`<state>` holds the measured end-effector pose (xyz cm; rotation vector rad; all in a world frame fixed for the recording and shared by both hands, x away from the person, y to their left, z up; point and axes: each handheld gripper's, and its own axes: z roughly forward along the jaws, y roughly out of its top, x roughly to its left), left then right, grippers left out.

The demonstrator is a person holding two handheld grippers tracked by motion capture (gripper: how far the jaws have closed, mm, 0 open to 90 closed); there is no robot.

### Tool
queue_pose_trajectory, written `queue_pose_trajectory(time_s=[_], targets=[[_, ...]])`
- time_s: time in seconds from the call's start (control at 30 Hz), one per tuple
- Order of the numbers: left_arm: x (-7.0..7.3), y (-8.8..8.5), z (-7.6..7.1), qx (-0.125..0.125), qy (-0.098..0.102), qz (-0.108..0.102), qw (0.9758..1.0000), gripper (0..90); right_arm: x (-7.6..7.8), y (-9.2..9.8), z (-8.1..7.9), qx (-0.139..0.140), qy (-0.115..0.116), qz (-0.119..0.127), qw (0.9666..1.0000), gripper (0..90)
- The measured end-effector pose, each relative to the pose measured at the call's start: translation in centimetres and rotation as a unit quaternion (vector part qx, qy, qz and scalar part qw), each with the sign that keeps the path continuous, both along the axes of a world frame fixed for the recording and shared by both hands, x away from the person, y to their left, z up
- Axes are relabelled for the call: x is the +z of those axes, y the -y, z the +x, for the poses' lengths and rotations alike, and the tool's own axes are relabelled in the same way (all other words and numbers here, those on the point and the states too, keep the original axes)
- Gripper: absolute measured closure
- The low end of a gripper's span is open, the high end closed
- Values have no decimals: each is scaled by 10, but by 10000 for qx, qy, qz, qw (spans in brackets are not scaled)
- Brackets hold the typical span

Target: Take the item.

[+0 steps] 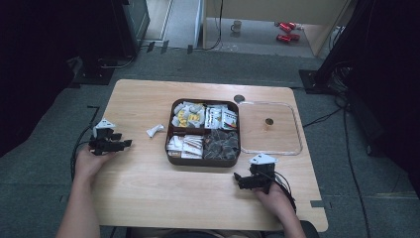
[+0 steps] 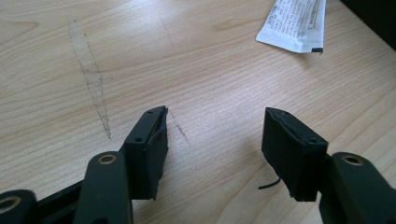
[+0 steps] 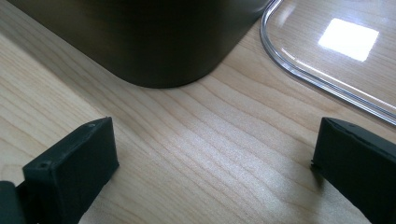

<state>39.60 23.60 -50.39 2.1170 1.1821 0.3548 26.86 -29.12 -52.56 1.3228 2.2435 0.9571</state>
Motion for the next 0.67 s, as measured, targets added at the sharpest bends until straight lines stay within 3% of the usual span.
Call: queue_pose_trajectory(time_s=[0.13,0.27,0.4,0.47,0.67], targets=[[-4,1,-2,-12,286,180,9994,364,0,0,0,1,1,0,10000,0],[-7,-2,-4,42,422,76,9991,362,0,0,0,1,1,0,10000,0],[-10,0,-6,63,534,120,9985,350,0,0,0,1,1,0,10000,0],[-12,2,-6,56,584,105,9982,283,0,0,0,0,1,1,10000,0],[-12,6,-6,144,587,121,9981,231,0,0,0,3,3,-1,10000,0]])
